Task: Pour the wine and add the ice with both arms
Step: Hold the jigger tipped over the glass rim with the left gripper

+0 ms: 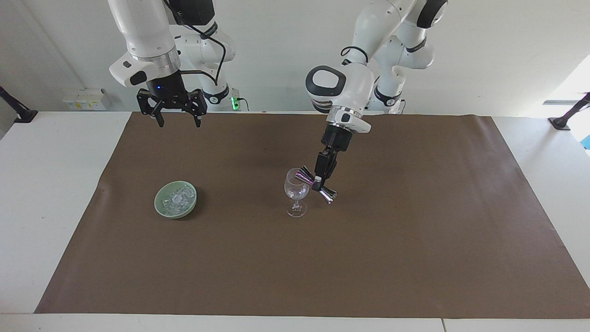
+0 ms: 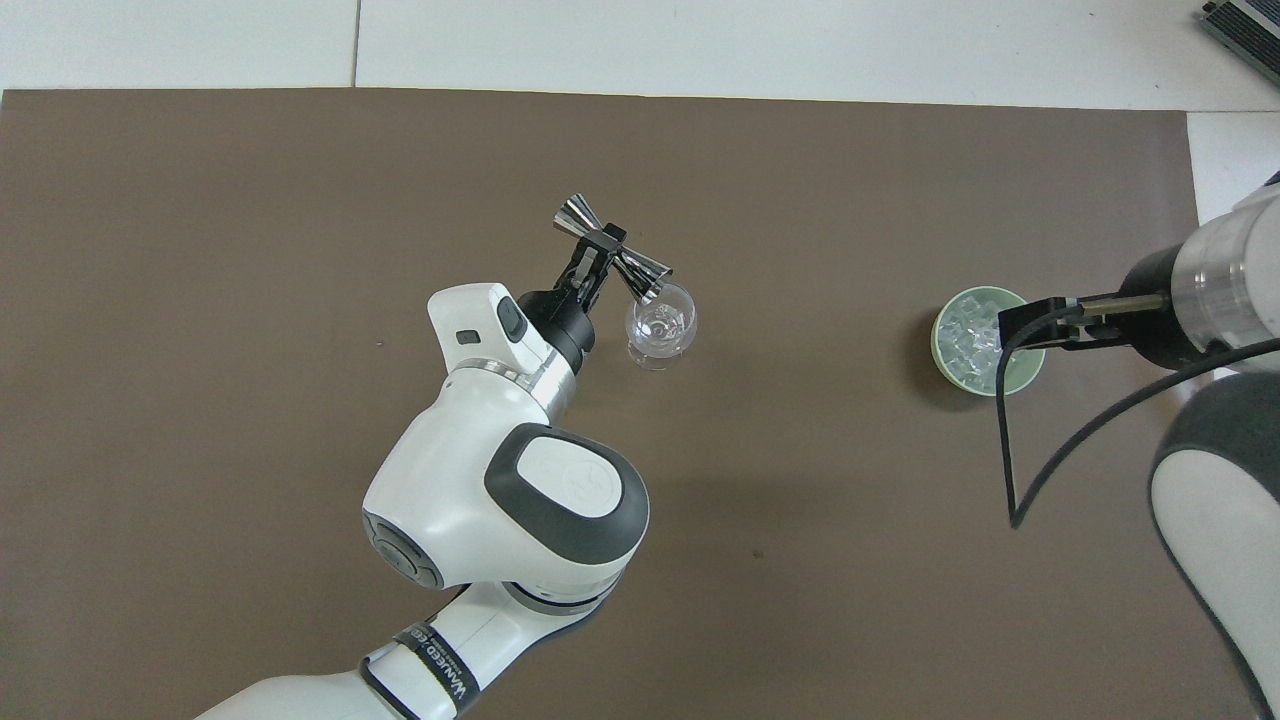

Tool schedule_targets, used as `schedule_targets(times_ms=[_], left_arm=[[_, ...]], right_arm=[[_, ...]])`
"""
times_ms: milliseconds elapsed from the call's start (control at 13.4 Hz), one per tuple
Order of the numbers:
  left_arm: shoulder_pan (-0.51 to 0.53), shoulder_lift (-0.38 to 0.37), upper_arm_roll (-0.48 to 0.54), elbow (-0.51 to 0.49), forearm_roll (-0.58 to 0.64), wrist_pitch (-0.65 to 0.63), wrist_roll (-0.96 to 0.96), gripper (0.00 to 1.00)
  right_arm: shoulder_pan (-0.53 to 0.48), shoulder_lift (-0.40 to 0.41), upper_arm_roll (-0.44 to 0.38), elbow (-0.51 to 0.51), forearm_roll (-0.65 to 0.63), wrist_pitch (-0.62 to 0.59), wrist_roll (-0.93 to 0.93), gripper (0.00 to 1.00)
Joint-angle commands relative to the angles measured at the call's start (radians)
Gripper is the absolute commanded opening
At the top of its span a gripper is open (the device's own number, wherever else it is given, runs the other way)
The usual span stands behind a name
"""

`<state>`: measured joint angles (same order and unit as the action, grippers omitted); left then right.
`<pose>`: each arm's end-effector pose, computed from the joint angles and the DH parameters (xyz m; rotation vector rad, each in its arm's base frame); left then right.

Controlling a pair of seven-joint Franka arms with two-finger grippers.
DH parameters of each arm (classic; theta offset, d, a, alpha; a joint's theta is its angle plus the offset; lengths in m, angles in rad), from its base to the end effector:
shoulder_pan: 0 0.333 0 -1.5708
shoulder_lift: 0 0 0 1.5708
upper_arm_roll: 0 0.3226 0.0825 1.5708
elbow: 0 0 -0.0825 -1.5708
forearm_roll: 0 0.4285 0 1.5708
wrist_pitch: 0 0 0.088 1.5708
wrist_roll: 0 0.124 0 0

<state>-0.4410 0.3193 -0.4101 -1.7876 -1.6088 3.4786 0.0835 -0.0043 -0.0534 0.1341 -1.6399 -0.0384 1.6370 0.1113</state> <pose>0.5451 -0.3977 0.4167 1.9369 1.0075 0.6776 0.5846 0.0737 0.6157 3.1011 0.0311 0.0855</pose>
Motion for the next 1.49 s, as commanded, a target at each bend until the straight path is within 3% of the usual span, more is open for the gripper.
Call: schedule_targets(times_ms=[0, 1414], left_arm=[[-0.024, 0.004, 0.014, -0.003, 0.018, 0.023, 0.013, 0.00], [-0.024, 0.003, 0.014, -0.003, 0.018, 0.025, 0.030, 0.00]], right_arm=[[-0.014, -0.020, 0.007, -0.020, 0.002, -0.006, -0.025, 1.00], [-0.013, -0.020, 0.005, -0.020, 0.002, -0.006, -0.025, 1.00]])
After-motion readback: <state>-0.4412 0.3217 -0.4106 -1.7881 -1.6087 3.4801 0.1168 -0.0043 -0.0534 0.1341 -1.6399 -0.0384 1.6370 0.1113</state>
